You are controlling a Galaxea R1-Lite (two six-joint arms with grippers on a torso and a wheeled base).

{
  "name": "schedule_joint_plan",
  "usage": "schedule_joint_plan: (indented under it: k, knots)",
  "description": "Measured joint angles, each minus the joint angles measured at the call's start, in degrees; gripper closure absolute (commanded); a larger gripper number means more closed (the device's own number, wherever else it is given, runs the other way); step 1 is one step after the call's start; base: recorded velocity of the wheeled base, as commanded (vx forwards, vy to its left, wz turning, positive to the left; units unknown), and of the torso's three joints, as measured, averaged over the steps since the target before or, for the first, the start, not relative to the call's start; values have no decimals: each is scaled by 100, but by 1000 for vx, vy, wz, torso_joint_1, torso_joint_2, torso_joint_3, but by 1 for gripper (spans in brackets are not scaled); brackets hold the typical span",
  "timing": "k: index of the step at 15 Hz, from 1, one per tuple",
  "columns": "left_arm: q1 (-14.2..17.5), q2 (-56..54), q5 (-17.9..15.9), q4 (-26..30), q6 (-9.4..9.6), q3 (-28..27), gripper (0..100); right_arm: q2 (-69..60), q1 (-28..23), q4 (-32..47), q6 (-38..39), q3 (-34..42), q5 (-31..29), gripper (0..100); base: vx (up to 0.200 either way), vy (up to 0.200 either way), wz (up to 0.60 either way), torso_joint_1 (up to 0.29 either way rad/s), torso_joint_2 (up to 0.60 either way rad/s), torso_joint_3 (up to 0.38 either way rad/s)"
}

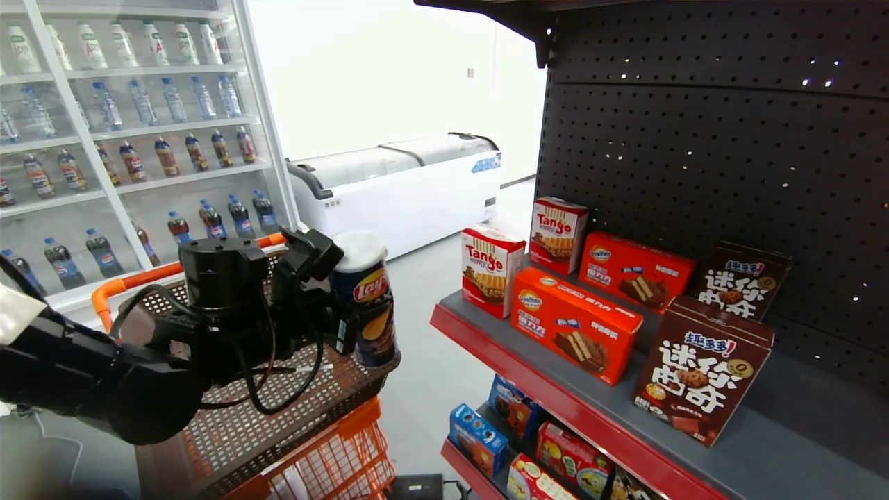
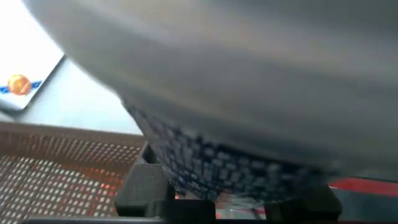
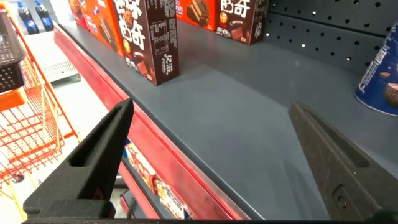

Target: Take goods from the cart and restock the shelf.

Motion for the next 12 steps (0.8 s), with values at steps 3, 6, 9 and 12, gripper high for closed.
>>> schedule_joint_plan:
  k: [3,6,9,12]
  knots:
    - [-232,-667,-528,20,-816,154,100,0,0,0,0,0,-2,0,0,0,0,0,0,0]
    - [-315,-1115,-989,134,-1029,201,100,0,0,0,0,0,0,0,0,0,0,0,0,0]
    - [-333,-1412,-1262,791,-1029,215,100,0,0,0,0,0,0,0,0,0,0,0,0,0]
    - [-394,-1954,-1842,1982,-1007,39,100,0,6,0,-6,0,0,0,0,0,0,0,0,0]
